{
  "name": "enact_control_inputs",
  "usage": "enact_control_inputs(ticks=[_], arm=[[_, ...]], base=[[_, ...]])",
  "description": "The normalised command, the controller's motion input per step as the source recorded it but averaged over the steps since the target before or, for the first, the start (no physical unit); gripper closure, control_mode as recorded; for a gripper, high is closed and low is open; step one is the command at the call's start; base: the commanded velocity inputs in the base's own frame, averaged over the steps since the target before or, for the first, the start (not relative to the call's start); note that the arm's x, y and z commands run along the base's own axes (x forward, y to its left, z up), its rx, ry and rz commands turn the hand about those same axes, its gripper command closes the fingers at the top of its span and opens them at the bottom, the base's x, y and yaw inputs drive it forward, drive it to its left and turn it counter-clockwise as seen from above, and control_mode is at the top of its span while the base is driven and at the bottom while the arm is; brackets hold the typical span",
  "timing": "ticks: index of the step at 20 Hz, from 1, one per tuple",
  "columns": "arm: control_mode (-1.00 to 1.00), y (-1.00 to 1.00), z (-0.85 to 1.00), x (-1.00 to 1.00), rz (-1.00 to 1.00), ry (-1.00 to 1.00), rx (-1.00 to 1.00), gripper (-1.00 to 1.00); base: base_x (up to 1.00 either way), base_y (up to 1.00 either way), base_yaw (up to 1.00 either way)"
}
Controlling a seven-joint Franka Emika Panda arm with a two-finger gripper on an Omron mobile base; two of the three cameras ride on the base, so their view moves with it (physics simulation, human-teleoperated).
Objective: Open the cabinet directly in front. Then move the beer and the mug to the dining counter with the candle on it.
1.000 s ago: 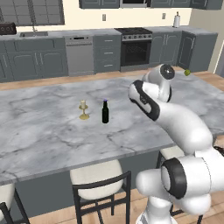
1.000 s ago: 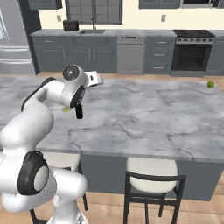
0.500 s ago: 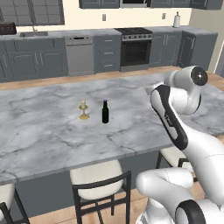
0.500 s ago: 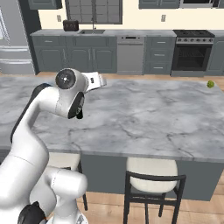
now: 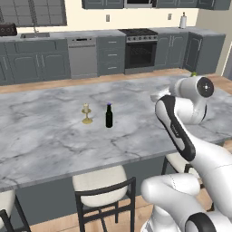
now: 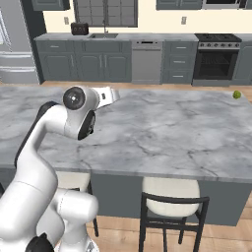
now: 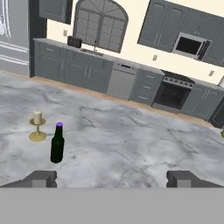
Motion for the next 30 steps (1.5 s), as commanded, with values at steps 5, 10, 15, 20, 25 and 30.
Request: enact_control_inputs(ticks=[5, 10, 15, 20, 25, 30], arm=[[-1.0, 0.0, 0.0, 0.0, 0.0, 0.0, 0.0, -1.0], [1.0, -0.07, -0.05, -0.31, 0.0, 0.0, 0.0, -1.0], [1.0, 0.0, 0.0, 0.0, 0.0, 0.0, 0.0, -1.0], [1.0, 0.0, 0.0, 0.0, 0.0, 0.0, 0.0, -1.0], [1.0, 0.0, 0.0, 0.0, 0.0, 0.0, 0.0, -1.0], [1.0, 0.0, 0.0, 0.0, 0.0, 0.0, 0.0, -1.0]], base=[[0.0, 0.0, 0.0], [-0.6, -0.43, 0.0], [-1.0, -0.9, -0.04], [-0.76, -0.91, -0.09], [0.09, -0.77, -0.05], [0.49, -1.0, -0.03]])
